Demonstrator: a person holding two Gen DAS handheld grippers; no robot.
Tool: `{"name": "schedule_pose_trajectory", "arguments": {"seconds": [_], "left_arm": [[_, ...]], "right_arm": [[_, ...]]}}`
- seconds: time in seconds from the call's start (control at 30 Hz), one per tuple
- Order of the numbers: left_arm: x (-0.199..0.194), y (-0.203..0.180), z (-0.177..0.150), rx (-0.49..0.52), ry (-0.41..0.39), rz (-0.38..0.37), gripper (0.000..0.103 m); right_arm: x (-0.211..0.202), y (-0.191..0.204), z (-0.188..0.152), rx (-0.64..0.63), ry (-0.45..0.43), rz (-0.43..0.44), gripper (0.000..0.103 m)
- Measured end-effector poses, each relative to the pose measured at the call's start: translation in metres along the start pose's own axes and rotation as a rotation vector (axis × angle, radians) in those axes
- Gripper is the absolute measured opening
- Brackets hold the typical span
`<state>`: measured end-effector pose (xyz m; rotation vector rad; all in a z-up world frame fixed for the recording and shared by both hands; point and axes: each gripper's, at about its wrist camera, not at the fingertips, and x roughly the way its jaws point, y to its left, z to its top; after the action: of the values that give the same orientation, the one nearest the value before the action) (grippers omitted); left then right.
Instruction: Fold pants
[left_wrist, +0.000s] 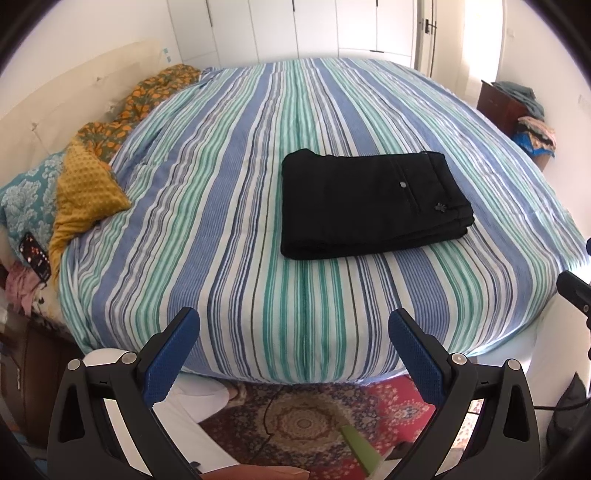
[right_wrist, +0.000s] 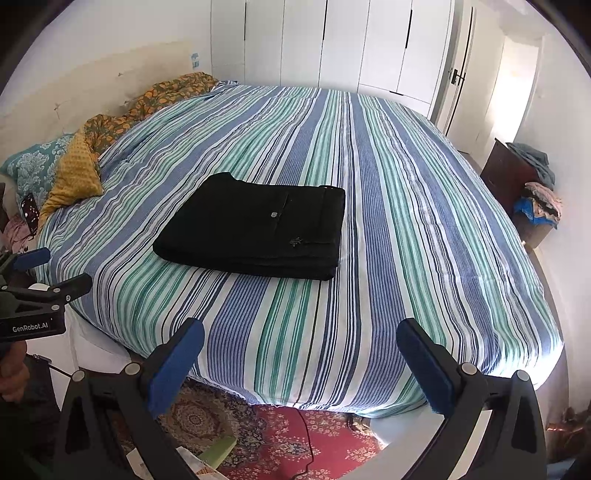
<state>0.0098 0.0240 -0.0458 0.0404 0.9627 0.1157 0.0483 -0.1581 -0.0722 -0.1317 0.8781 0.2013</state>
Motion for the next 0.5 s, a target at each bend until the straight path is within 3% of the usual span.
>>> {"name": "schedule_pose_trajectory", "arguments": {"seconds": [0.5], "left_arm": [[0.0009, -0.0008, -0.0016, 0.004, 0.003, -0.002, 0.102]], "right_arm": [[-0.0016, 0.0003, -0.001, -0.003, 0.002, -0.003, 0.103]]}}
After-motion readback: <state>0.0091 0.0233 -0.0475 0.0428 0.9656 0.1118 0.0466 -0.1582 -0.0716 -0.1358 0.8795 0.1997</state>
